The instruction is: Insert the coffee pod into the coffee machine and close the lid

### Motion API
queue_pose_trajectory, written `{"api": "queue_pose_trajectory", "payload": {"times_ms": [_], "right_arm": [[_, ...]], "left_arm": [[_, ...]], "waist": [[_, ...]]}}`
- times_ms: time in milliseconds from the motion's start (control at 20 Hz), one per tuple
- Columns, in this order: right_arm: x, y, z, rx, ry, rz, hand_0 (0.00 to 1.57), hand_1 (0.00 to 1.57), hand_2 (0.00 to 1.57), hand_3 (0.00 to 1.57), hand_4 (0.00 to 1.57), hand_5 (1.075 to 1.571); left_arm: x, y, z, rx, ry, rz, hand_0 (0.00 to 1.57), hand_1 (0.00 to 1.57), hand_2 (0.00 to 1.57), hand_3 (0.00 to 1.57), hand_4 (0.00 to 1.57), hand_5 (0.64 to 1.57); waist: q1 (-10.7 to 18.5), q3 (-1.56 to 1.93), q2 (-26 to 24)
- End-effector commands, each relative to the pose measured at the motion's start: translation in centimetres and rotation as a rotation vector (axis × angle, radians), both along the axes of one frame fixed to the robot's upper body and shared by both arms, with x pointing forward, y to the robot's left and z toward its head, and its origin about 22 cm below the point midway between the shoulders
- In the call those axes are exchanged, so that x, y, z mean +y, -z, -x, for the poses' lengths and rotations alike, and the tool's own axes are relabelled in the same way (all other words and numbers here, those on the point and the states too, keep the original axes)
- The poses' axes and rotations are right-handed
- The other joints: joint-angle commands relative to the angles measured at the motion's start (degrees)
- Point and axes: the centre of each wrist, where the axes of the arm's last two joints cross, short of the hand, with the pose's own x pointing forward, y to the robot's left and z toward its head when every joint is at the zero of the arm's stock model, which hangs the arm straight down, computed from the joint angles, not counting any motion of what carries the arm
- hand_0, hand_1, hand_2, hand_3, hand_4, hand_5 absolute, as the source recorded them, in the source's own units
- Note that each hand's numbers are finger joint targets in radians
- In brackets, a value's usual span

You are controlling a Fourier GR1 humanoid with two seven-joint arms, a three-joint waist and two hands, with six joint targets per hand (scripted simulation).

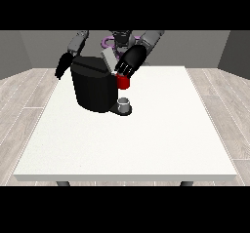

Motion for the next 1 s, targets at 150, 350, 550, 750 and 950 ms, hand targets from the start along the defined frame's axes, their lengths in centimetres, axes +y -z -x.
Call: {"api": "queue_pose_trajectory", "payload": {"times_ms": [150, 350, 550, 750, 950], "right_arm": [[-0.3, 0.7, 0.1, 0.002, 0.021, 0.001, 0.00, 0.00, 0.00, 0.00, 0.00, 1.571], [-1.0, 1.6, 0.7, 0.027, 0.044, 0.021, 0.00, 0.00, 0.00, 0.00, 0.00, 1.571], [0.4, 0.6, -0.2, -0.006, 0.016, -0.010, 0.00, 0.00, 0.00, 0.00, 0.00, 1.571], [-1.6, 0.0, -0.2, -0.031, 0.016, -0.010, 0.00, 0.00, 0.00, 0.00, 0.00, 1.571], [-0.2, -0.8, -0.5, 0.007, 0.017, 0.003, 0.00, 0.00, 0.00, 0.00, 0.00, 1.571]], "left_arm": [[-0.3, -0.2, 0.0, -0.019, -0.001, -0.009, 1.22, 1.22, 1.24, 1.20, 0.36, 1.571], [-0.8, 0.9, -0.1, -0.040, 0.020, -0.007, 1.18, 1.18, 1.20, 1.17, 0.35, 1.571], [-0.8, -1.4, 0.2, -0.117, -0.027, -0.096, 1.21, 1.21, 1.23, 1.13, 0.00, 1.571], [1.3, -1.7, 0.6, -0.150, -0.002, -0.172, 1.17, 1.17, 1.19, 1.07, 0.00, 1.571], [-0.4, 0.6, -0.1, -0.108, -0.031, -0.151, 1.14, 1.14, 1.15, 1.00, 0.00, 1.571]], "waist": [[0.65, -0.01, -0.57], [0.92, -0.01, -1.84], [0.66, 0.00, 1.14], [0.19, 0.01, 1.92], [-0.21, -0.01, 0.81]]}}
